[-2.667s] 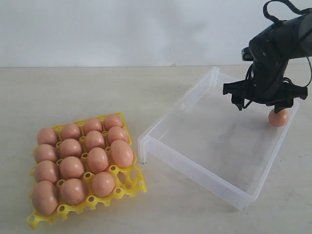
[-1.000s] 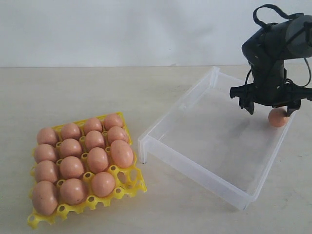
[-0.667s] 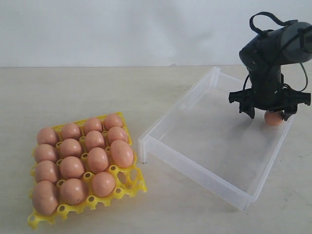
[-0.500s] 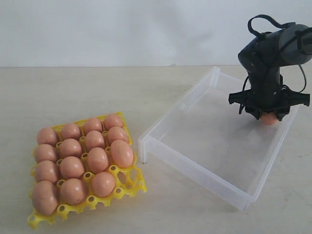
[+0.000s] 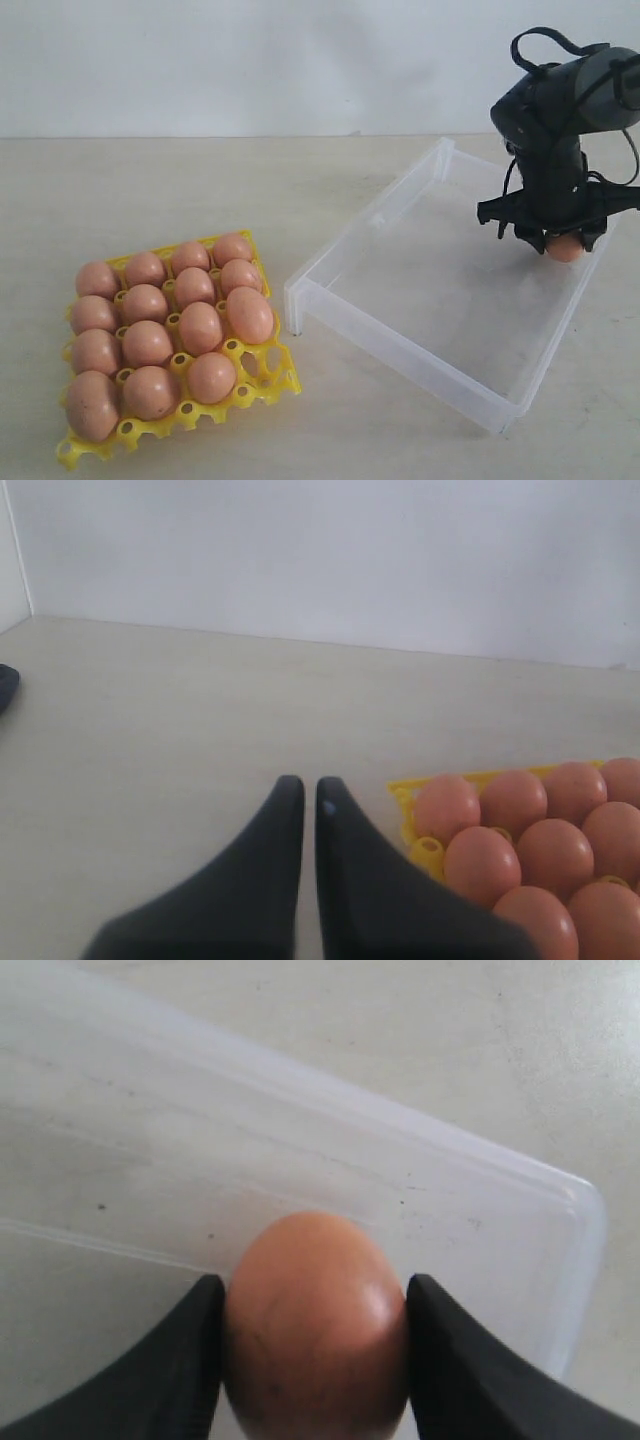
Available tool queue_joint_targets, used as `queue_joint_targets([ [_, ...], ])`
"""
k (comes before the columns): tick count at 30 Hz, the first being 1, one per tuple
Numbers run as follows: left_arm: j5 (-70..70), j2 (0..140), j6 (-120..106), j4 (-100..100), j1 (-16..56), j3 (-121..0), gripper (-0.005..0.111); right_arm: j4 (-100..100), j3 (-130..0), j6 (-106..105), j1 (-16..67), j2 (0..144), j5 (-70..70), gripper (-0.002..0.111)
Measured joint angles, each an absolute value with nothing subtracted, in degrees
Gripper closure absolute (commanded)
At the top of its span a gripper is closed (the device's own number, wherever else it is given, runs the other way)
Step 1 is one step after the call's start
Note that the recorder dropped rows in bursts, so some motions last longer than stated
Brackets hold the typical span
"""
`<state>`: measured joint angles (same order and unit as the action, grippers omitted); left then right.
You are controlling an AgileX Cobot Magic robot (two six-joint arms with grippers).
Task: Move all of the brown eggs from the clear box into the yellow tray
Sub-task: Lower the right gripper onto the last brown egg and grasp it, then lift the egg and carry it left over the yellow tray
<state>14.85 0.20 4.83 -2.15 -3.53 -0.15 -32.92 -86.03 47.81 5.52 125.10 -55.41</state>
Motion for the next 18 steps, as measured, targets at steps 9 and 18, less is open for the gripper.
queue_joint_targets([
  [9,14.85,0.2,4.83,-2.15,-3.53,-0.15,0.103,-31.47,-78.81,44.01,10.97,110.35,-37.74,0.108],
  [18,14.85,0.2,4.83,-2.15,-3.53,-0.15,0.103,-30.91,-58.77,46.6,22.2,92.81,2.42,0.108],
])
